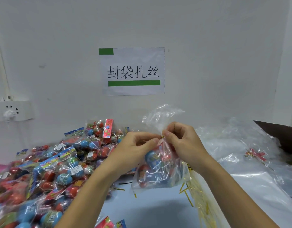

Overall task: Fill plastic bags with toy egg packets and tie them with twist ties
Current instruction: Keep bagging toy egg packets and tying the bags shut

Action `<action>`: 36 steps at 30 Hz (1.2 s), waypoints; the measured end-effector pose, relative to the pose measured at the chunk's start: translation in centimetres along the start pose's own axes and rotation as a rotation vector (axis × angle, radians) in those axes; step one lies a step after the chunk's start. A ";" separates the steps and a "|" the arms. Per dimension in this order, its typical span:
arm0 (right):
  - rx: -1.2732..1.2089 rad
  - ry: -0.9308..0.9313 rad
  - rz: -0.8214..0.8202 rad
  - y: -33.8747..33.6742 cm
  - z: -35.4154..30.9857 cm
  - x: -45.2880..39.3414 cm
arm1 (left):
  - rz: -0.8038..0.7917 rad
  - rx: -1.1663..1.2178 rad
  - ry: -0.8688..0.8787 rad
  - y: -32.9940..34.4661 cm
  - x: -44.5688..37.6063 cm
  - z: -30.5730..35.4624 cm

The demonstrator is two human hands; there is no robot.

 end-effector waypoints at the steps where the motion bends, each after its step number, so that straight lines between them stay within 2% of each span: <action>1: -0.007 0.002 0.007 -0.1 0.0 0.0 | -0.007 -0.004 0.000 0.3 0.0 -0.2; 5: -0.057 0.025 0.048 -0.3 0.4 0.1 | -0.028 0.051 -0.028 1.6 -0.1 -1.2; 9: -0.084 0.047 0.079 -0.6 0.5 0.0 | -0.029 0.278 -0.161 2.2 -0.2 -2.4; 12: -0.054 0.063 0.129 -1.2 0.9 -0.3 | -0.097 0.432 -0.253 2.6 0.0 -3.1; 15: 0.040 0.104 0.181 -2.1 2.0 -0.7 | -0.120 0.599 -0.211 2.0 0.1 -3.0; 18: 0.031 0.193 0.262 -3.2 3.5 -0.9 | -0.153 0.716 -0.155 1.8 0.3 -2.8; 21: 0.049 0.264 0.336 -3.7 4.5 -0.7 | -0.175 0.695 -0.079 2.3 0.2 -2.6; 25: 0.037 0.302 0.400 -3.8 4.7 -0.2 | 0.038 0.378 -0.007 1.4 -0.1 -3.0; 27: -0.015 0.313 0.384 -3.6 4.6 0.1 | 0.106 0.373 -0.002 0.6 -0.1 -2.9; 30: -0.136 0.315 0.294 -2.6 4.0 0.0 | 0.196 0.498 -0.051 -0.7 -0.4 -3.0; 33: -0.220 0.292 0.118 -1.0 3.0 -0.2 | 0.305 0.666 -0.146 -1.7 -0.7 -3.9; 36: -0.250 0.298 -0.052 0.3 2.5 0.0 | 0.322 0.796 -0.178 -1.9 -0.7 -4.0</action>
Point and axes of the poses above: each hand's wrist, its own x-axis away from the middle knuckle, its own y-axis out of the palm, z = x × y, the point moved 10 cm from there along -x, towards the middle knuckle, and after that the axes turned 6 degrees about z, right-handed, at the moved point
